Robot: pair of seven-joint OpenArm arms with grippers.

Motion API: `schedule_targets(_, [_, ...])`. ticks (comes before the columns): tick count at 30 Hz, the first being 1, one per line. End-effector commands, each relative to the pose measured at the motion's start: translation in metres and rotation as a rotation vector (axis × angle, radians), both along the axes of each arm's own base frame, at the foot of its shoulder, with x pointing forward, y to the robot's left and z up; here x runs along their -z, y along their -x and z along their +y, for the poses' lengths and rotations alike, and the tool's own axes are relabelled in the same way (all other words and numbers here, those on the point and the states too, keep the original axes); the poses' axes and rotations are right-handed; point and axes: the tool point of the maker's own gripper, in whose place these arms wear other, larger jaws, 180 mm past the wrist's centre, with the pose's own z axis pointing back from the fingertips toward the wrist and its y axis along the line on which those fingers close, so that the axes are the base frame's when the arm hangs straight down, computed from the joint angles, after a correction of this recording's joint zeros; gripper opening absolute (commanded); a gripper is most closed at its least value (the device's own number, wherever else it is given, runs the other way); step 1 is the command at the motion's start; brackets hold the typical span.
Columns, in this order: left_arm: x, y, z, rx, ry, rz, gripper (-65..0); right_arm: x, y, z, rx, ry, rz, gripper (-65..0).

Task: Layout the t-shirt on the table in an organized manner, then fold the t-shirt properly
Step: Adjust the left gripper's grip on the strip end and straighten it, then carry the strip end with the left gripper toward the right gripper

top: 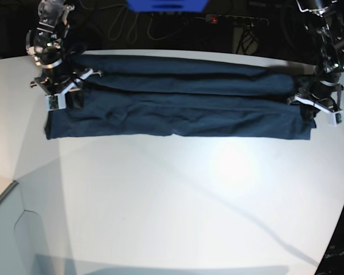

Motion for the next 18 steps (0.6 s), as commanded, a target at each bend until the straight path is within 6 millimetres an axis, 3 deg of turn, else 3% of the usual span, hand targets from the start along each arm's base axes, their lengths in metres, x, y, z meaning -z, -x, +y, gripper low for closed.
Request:
schedule_targets(1, [-0.016, -0.01, 0.005, 0.003, -0.018, -0.053, -65.0, -0.007, -0.007, 0.0, 0.002, -0.012, -0.043, -48.3])
schedule_targets(6, [-0.035, -0.018, 0.001, 0.02, -0.041, -0.105, -65.0, 0.009, -0.006, 0.003, 0.007, -0.044, -0.007, -48.3])
schedule_targets(10, [-0.054, -0.026, -0.014, 0.034, -0.044, -0.162, -65.0, 0.015, -0.004, 0.004, 0.01, -0.055, 0.008, -48.3])
schedule_targets(18, [-0.068, -0.019, -0.054, 0.032, 0.013, -0.224, -65.0, 0.014, -0.005, 0.005, 0.008, -0.053, 0.003, -48.3])
